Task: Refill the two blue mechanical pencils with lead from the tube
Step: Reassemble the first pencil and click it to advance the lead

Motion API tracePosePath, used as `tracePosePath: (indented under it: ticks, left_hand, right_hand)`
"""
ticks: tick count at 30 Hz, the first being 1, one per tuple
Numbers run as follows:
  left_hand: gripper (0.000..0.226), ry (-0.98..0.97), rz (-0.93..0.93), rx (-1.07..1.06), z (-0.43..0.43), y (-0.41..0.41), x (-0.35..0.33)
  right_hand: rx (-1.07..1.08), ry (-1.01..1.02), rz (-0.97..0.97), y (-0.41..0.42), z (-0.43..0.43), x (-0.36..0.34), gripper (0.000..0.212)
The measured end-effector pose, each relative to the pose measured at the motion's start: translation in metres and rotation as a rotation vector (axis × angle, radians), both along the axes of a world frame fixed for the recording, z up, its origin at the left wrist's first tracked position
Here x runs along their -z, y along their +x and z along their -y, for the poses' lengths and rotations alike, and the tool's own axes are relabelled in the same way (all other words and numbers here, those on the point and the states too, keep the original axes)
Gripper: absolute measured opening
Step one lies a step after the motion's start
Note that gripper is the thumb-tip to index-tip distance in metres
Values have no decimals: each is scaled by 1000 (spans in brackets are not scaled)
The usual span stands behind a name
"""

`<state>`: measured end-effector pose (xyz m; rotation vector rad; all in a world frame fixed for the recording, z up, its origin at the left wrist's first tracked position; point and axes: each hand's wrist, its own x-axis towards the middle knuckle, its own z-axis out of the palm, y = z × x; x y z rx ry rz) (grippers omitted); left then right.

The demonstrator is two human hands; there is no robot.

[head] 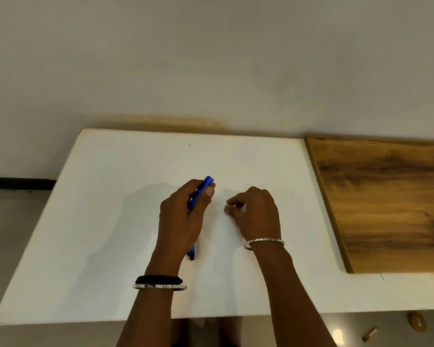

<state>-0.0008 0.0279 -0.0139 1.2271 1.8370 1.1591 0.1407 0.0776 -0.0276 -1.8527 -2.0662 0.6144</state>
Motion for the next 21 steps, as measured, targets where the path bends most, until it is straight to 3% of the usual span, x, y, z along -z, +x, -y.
tracePosePath:
  ticks: [7, 9, 11, 15, 18, 21]
  left_hand:
    - [41, -12, 2, -1, 0, -3, -1]
    - [36, -14, -2, -17, 0, -5, -1]
    - [34, -19, -8, -21, 1, -6, -1]
    - [35, -36, -58, 2, 2, -9, 1]
    - [35, -38, -85, -11, 2, -9, 2]
    - [34, -36, -110, -9, 2, -8, 2]
  right_hand:
    - [-5, 37, 100, -8, 2, 3, 8]
    - [34, 119, -111, -9, 1, -1, 6]
    - [114, 127, -457, -8, -1, -7, 8]
    - [119, -143, -1010, -7, -2, -22, 4]
    - [53, -170, -1109, -8, 0, -27, 10]
    - [-1, -166, -1064, -8, 1, -28, 12]
